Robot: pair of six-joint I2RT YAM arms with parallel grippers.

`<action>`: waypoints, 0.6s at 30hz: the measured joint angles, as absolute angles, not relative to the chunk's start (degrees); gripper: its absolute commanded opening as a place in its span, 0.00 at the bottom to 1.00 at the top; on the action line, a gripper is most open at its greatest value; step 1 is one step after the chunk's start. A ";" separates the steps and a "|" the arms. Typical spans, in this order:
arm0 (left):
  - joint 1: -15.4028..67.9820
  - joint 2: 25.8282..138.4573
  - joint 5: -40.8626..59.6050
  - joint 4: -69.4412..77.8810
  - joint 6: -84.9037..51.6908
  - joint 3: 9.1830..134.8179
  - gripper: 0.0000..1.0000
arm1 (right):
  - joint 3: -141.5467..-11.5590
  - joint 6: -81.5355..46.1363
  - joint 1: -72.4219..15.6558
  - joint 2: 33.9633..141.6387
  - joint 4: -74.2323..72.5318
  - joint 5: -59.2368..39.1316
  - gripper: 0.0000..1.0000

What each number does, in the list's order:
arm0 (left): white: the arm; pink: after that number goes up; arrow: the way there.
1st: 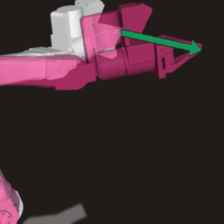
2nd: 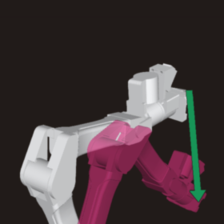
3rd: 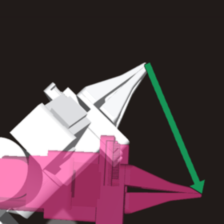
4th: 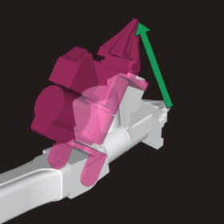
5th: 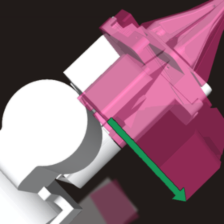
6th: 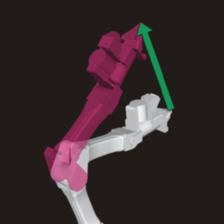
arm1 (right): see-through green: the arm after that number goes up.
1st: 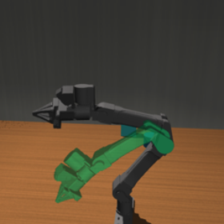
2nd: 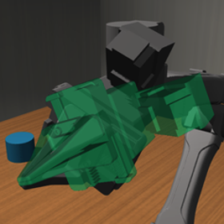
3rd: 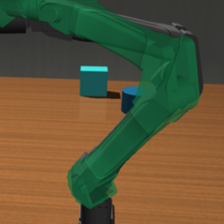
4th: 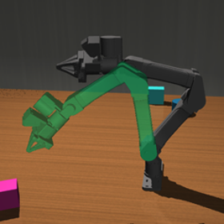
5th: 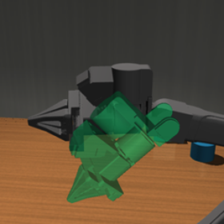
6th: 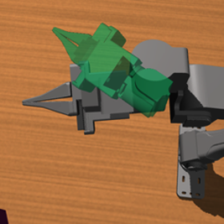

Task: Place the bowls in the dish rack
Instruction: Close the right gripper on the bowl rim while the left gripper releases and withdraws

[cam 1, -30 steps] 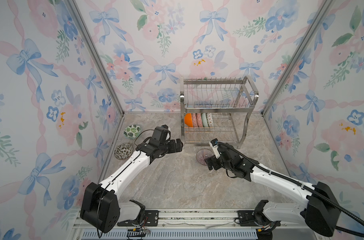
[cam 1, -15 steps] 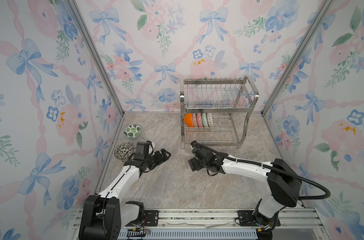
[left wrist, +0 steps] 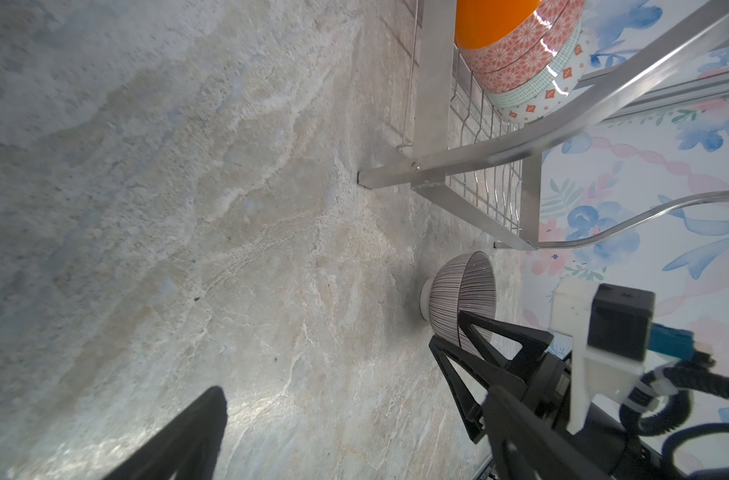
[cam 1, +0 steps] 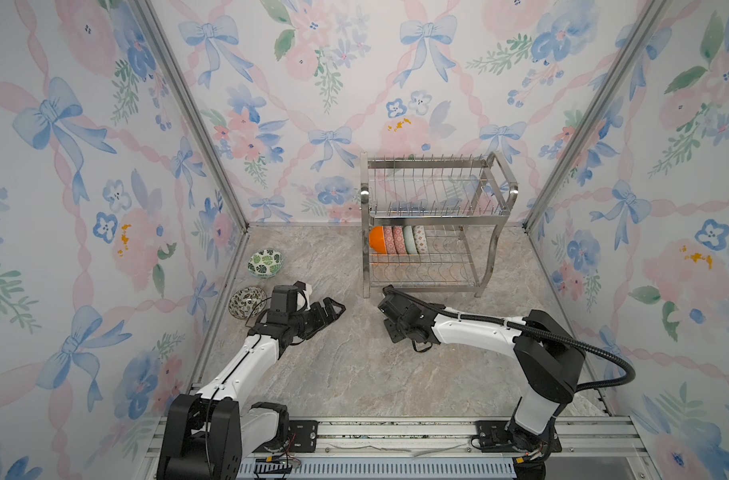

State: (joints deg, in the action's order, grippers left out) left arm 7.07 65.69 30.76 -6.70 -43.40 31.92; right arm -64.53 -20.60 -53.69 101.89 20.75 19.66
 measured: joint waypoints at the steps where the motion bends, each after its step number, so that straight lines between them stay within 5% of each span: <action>1: 7.07 65.69 30.83 -6.57 -43.62 31.92 0.98 | -64.62 -20.40 -53.69 102.10 20.86 19.77 0.38; 18: 10.15 67.68 30.37 -5.65 -43.83 31.73 0.98 | -64.82 -15.53 -53.49 102.35 19.57 17.74 0.07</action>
